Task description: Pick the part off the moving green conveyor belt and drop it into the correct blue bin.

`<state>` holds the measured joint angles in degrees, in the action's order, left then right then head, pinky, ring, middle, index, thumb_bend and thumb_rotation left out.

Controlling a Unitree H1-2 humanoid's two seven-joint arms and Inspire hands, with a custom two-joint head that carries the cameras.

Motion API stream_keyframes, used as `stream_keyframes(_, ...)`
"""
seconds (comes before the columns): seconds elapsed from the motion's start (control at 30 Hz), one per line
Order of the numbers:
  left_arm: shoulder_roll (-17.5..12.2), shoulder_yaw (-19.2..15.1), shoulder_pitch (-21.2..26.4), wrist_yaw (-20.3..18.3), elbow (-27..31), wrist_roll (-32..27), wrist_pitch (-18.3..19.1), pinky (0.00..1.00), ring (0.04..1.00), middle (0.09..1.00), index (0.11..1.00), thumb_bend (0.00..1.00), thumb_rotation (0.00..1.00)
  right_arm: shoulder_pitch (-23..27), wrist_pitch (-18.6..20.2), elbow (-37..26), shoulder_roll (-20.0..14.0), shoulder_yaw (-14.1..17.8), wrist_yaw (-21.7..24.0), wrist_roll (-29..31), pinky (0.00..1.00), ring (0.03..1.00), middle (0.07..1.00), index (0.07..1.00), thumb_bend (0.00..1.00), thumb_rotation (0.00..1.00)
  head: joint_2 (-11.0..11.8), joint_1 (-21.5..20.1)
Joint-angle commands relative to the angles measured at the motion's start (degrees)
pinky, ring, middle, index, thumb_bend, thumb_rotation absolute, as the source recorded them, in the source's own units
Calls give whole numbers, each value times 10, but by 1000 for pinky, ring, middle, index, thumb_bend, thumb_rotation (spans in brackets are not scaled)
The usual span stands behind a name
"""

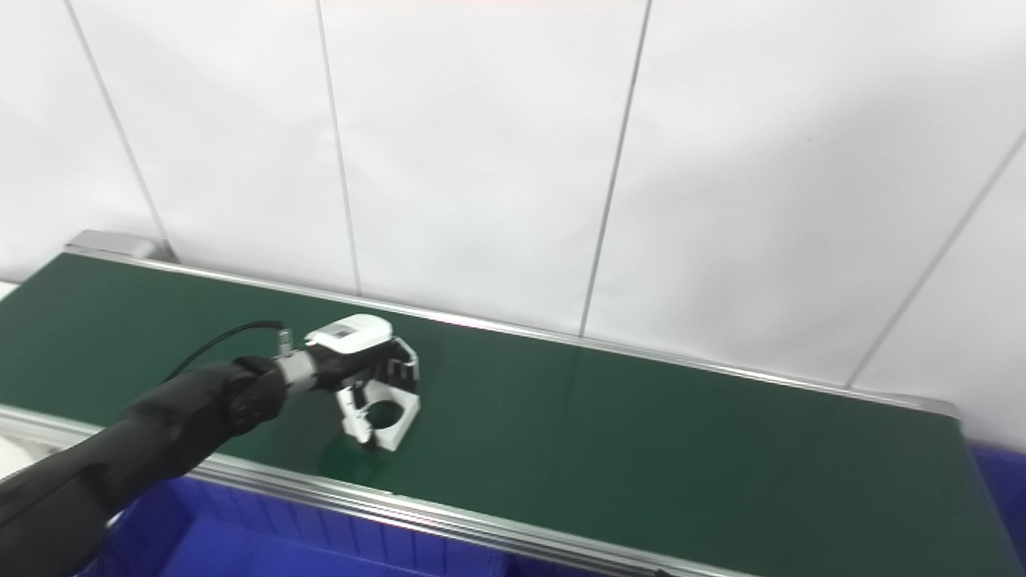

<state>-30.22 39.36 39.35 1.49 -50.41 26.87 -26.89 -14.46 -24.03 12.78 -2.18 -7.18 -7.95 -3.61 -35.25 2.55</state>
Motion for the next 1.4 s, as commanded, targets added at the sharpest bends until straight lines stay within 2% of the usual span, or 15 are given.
stream_keyframes(0.0, -31, -25, -20, -17, 50, -25, 0, 459, 421, 481, 479, 479, 0, 6, -29, -13, 2, -1, -7, -1, 627, 725, 777, 764, 657, 79, 0, 1)
stream_keyframes(0.03, -38, -48, -33, -25, 88, -36, 0, 463, 419, 480, 478, 479, 0, 8, -29, -12, 3, -1, -8, -1, 626, 724, 776, 763, 658, 79, 1, 3)
stream_keyframes(0.1, -47, -85, -54, -49, 147, -52, 6, 467, 482, 490, 426, 475, 0, 9, -29, -11, 5, -1, -9, -1, 622, 720, 774, 758, 661, 83, 1, 4)
stream_keyframes(0.2, -55, -128, -72, -100, 209, -77, 23, 470, 447, 485, 462, 479, 0, 11, -29, -10, 6, -3, -7, -1, 636, 728, 775, 758, 659, 79, 2, 5)
stream_keyframes(0.37, -61, -191, -99, -187, 315, -127, 93, 434, 427, 471, 498, 479, 0, 15, -29, -5, 6, -5, -2, 4, 644, 737, 779, 759, 669, 92, 1, 8)
stream_keyframes(0.47, -60, -218, -115, -217, 358, -154, 106, 425, 441, 461, 493, 479, 0, 16, -29, -5, 6, -6, -2, 5, 641, 738, 780, 758, 673, 91, 0, 6)
stream_keyframes(0.53, -57, -236, -126, -231, 377, -179, 103, 413, 443, 463, 491, 479, 0, 15, -29, -6, 5, -6, 1, 8, 641, 740, 783, 759, 671, 82, -3, 6)
stream_keyframes(0.6, -52, -255, -141, -248, 397, -219, 101, 421, 445, 462, 490, 479, 0, 14, -29, -6, 5, -6, 3, 9, 640, 740, 783, 760, 672, 84, -5, 7)
stream_keyframes(0.67, -42, -274, -160, -270, 413, -271, 118, 442, 451, 470, 478, 480, 0, 14, -29, -6, 4, -6, 6, 9, 642, 739, 782, 761, 676, 90, -6, 7)
stream_keyframes(0.73, -31, -288, -180, -281, 426, -302, 130, 446, 452, 478, 472, 480, 0, 15, -29, -3, 2, -8, 5, 6, 638, 732, 773, 759, 683, 100, -9, 6)
stream_keyframes(0.87, -10, -307, -222, -284, 451, -321, 124, 434, 450, 486, 471, 480, 0, 15, -29, -3, 1, -12, 1, 0, 628, 723, 764, 751, 699, 134, -15, 2)
stream_keyframes(0.93, 1, -313, -247, -285, 467, -331, 136, 430, 447, 488, 472, 480, 0, 13, -29, -6, 3, -12, 3, 2, 630, 725, 766, 751, 700, 143, -21, 0)
stream_keyframes(1.13, 48, -330, -321, -258, 486, -325, 151, 415, 450, 479, 474, 479, 0, 10, -29, -12, 5, -14, 12, 4, 631, 726, 772, 757, 681, 108, -36, -1)
stream_keyframes(1.37, 53, -336, -362, -268, 479, -319, 149, 404, 451, 485, 469, 479, 0, 6, -29, -24, -2, -15, 21, -1, 632, 727, 775, 767, 676, 132, -54, 2)
